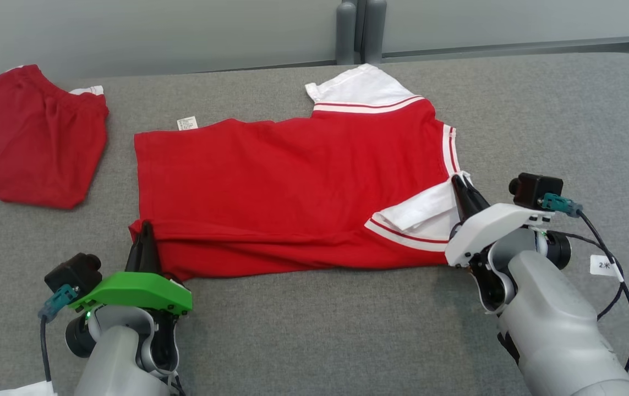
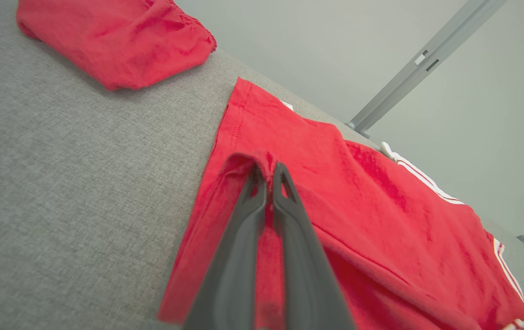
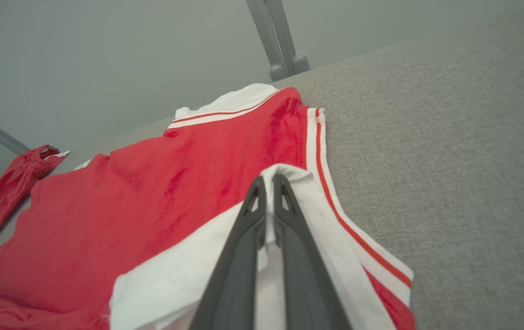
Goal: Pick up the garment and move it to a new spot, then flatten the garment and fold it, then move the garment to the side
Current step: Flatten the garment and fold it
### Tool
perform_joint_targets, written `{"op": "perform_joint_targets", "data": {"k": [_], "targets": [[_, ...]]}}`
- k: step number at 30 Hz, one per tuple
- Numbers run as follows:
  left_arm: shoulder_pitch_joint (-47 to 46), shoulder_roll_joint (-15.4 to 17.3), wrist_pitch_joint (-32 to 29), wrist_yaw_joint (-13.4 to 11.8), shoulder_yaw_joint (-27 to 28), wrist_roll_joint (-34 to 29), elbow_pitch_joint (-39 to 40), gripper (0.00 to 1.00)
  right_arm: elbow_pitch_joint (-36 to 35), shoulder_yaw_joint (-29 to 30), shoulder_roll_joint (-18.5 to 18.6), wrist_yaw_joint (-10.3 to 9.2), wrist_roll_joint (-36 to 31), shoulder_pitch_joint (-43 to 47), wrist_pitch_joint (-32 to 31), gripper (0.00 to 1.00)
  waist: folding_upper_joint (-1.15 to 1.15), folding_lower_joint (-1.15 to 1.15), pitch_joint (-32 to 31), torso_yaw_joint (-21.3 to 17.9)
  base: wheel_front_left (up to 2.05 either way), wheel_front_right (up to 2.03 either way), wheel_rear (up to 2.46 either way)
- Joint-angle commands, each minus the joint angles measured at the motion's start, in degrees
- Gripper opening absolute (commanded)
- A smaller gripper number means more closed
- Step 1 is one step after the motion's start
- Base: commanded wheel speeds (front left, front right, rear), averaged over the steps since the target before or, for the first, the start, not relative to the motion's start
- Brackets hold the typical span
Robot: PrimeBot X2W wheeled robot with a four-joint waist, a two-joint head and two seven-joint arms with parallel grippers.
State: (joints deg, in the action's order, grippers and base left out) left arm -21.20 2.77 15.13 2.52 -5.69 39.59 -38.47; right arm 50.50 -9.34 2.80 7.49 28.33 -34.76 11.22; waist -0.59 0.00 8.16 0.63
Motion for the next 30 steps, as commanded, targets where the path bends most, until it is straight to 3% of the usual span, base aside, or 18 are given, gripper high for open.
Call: {"op": "perform_joint_targets", "data": {"k": [1, 18, 19, 20, 21, 22, 23, 25, 30], "targets": [[-1.22, 0.22, 0.04, -0.15, 0.0, -0.36, -0.17, 0.0, 1.25, -0.7, 0.19, 0.01, 0.67, -1.38, 0.61, 0.0, 0.59, 0.0, 0.94, 0.35, 0.0, 0.0, 0.0], [-5.62, 0.22, 0.04, -0.29, -2.23, -2.66, -2.04, 0.0, 14.35, -5.46, 0.19, 0.01, 6.11, -11.31, 3.41, 0.0, 0.59, 0.0, 4.1, 0.89, 0.0, 0.0, 0.0], [-5.75, 0.22, 0.04, -0.21, -2.27, -2.9, -1.93, 0.12, 14.88, -5.61, 0.19, 0.01, 6.36, -11.78, 3.52, 0.0, 0.59, 0.0, 4.25, 0.93, 0.0, 0.0, 0.0], [-5.79, 0.21, 0.04, -0.12, -2.26, -3.03, -1.76, 0.36, 15.38, -5.75, 0.19, 0.01, 6.57, -12.07, 3.63, 0.0, 0.59, 0.0, 4.38, 0.99, 0.0, 0.0, 0.0], [-5.77, 0.22, 0.04, -0.01, -2.3, -3.19, -1.52, 0.74, 15.82, -5.97, 0.19, 0.01, 6.78, -12.35, 3.6, 0.02, 0.59, 0.0, 4.5, 1.06, 0.0, 0.0, 0.0], [-5.68, 0.21, 0.04, 0.11, -2.42, -3.54, -1.23, 1.0, 16.11, -6.28, 0.18, 0.01, 6.97, -12.62, 3.67, 0.22, 0.59, 0.0, 4.6, 1.16, 0.0, 0.0, 0.0], [-5.49, 0.21, 0.04, 0.33, -2.72, -3.75, -1.07, 1.0, 16.4, -6.52, 0.19, 0.01, 7.17, -12.9, 3.69, 0.38, 0.59, 0.0, 4.69, 1.26, 0.0, 0.0, 0.0], [-5.08, 0.21, 0.04, 0.57, -3.22, -4.43, -0.35, 1.0, 17.2, -6.86, 0.2, 0.01, 7.37, -13.49, 3.85, 1.0, 0.59, 0.0, 4.89, 1.55, 0.0, 0.0, 0.0], [-3.52, 0.22, 0.04, 0.85, -4.11, -6.65, 2.42, 1.0, 18.9, -6.47, 0.19, 0.01, 7.34, -15.04, 3.95, 1.0, 0.59, 0.0, 5.26, 2.34, 0.0, 0.0, 0.0]]}}
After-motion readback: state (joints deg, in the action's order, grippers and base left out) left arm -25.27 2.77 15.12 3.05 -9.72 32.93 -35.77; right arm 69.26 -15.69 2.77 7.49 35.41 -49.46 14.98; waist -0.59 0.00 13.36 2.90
